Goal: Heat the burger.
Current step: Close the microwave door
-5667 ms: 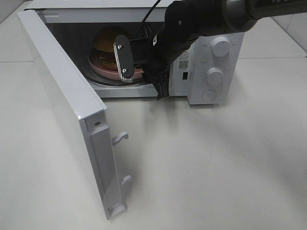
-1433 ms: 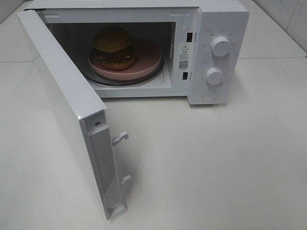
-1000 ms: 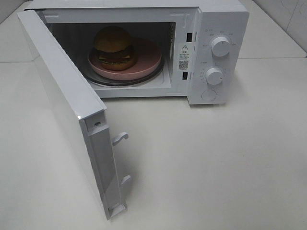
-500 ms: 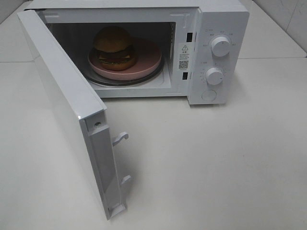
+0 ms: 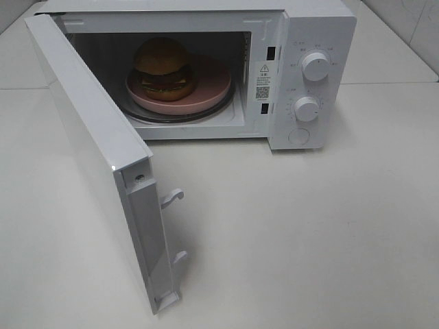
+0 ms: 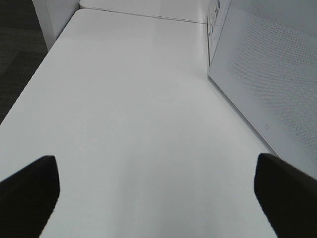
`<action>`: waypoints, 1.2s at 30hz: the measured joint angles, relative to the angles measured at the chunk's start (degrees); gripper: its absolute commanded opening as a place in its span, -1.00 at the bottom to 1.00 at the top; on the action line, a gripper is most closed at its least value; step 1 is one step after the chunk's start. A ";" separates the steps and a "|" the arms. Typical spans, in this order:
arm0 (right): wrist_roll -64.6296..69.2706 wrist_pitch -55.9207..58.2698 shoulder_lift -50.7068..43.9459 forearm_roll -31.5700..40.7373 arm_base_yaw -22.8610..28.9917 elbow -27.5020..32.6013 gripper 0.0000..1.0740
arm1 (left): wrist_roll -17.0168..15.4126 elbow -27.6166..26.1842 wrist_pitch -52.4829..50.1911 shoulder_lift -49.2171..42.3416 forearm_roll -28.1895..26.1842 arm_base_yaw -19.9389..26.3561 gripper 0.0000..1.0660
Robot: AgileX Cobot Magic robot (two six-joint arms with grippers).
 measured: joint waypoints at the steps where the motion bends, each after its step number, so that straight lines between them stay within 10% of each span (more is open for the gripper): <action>1: 0.00 0.00 0.00 0.00 0.00 0.00 0.40 | 0.00 0.00 0.00 0.00 0.00 0.00 0.87; 26: 0.00 0.00 0.00 0.00 0.00 0.00 0.40 | 0.00 0.00 0.00 0.00 0.06 0.00 0.86; 36: 0.00 0.00 0.00 0.00 0.00 0.00 0.39 | 0.00 -1.66 -6.07 2.52 0.23 0.00 0.50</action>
